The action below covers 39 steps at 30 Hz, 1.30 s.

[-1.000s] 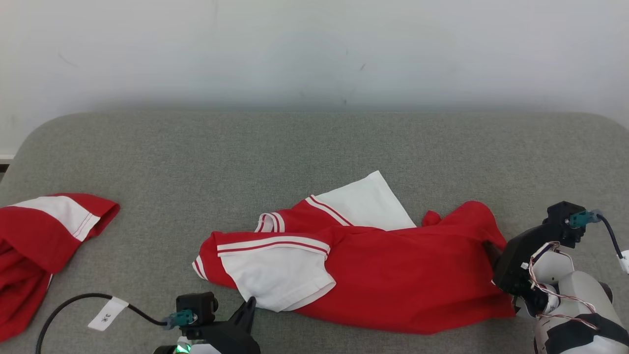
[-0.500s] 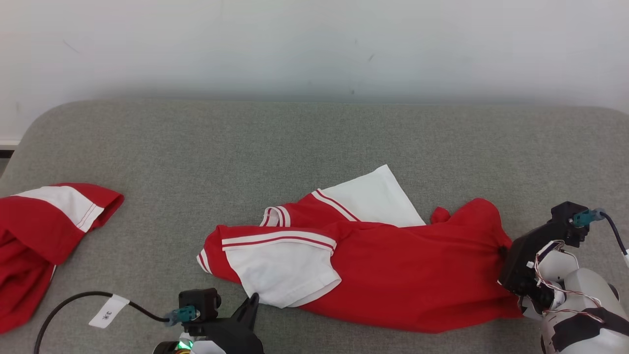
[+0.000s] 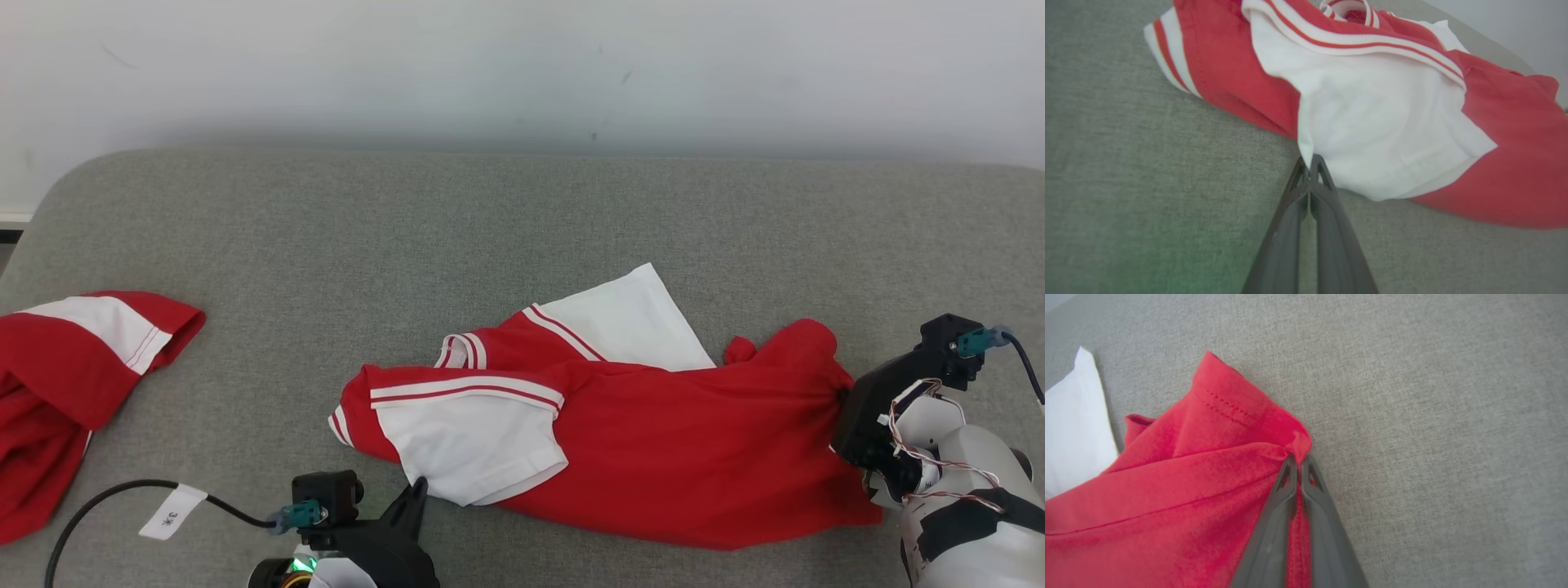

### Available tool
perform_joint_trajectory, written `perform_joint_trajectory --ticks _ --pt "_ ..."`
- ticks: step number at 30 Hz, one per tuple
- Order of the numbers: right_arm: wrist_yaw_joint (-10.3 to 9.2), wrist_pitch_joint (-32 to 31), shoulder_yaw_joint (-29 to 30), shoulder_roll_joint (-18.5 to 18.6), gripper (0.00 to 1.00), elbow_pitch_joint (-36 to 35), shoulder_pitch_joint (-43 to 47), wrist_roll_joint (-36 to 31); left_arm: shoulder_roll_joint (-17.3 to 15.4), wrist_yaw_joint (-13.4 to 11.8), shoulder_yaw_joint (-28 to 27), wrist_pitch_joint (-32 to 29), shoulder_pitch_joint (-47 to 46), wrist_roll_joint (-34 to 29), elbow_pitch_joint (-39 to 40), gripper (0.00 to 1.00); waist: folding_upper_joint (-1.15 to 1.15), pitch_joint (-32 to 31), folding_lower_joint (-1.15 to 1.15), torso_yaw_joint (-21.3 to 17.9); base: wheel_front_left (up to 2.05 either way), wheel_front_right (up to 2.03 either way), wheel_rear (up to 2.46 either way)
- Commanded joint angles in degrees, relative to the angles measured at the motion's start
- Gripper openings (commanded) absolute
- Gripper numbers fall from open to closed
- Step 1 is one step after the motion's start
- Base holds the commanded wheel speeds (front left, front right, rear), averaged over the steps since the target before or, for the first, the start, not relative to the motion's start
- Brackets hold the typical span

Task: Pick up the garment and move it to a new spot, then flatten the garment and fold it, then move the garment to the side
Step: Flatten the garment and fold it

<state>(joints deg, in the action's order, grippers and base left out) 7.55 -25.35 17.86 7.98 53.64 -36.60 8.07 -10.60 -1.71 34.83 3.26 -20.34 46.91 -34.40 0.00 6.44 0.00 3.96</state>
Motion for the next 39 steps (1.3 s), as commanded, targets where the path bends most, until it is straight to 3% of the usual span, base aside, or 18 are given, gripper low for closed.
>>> perform_joint_trajectory --ticks 1,8,13,20,22,24,27,32,37,39 --pt "-0.13 0.81 -0.02 0.18 0.00 0.29 -0.51 -0.40 -0.25 -0.21 -0.05 0.02 -0.03 0.74 0.29 0.00 0.00 -0.05 0.00 0.07 0.00 0.00 0.00" --pt "-0.13 3.91 -2.55 0.19 0.00 -3.13 -1.26 2.76 0.28 0.36 -3.60 4.68 -1.10 2.74 4.34 0.00 0.00 -1.67 0.00 0.11 0.00 0.00 0.00" --pt "-0.13 3.09 -2.84 -0.71 0.00 -9.40 -0.73 11.61 -0.61 0.61 -6.61 7.26 -2.79 4.17 10.48 0.00 0.00 -2.82 0.00 -0.24 0.00 0.00 0.00" --pt "-0.11 -2.65 -5.16 -2.35 0.00 -19.83 -4.37 21.68 -2.51 0.23 -10.62 1.13 -10.61 8.59 17.26 0.00 0.00 2.30 0.00 -2.63 0.00 0.00 0.00" --pt "-0.03 -4.22 -8.50 -2.83 0.00 -22.84 -7.61 24.54 -5.03 0.55 -10.61 -2.14 -16.22 7.05 18.08 0.00 0.00 5.78 0.00 -3.83 0.00 0.00 0.00" --pt "-0.07 -4.11 -10.74 -0.89 0.00 -24.20 -11.01 24.38 -7.58 1.17 -10.03 -5.46 -23.22 5.30 18.23 0.00 0.00 10.33 0.00 -4.69 0.00 0.00 0.00" --pt "-0.05 -1.52 -12.37 -0.47 0.00 -24.47 -19.54 23.50 -9.55 1.80 -11.25 -8.66 -34.16 3.98 17.53 0.00 0.00 16.52 0.00 -5.71 0.00 0.00 0.00" --pt "-0.06 5.49 -13.09 0.47 0.00 -22.10 -34.15 19.75 -12.24 3.46 -12.56 -6.46 -50.89 -1.23 14.77 0.00 0.00 23.49 0.00 -6.97 0.00 0.00 0.00" --pt "-0.06 16.44 -11.49 -0.23 0.00 -19.50 -44.78 15.01 -14.36 3.61 -10.93 2.24 -63.68 -11.17 11.87 0.00 0.00 25.75 0.00 -7.17 0.00 0.00 0.00" --pt "-0.06 21.42 -10.59 0.58 0.00 -18.57 -48.26 12.42 -13.30 2.81 -10.79 6.66 -67.39 -14.29 11.01 0.00 0.00 26.16 0.00 -7.03 0.00 0.00 0.00"
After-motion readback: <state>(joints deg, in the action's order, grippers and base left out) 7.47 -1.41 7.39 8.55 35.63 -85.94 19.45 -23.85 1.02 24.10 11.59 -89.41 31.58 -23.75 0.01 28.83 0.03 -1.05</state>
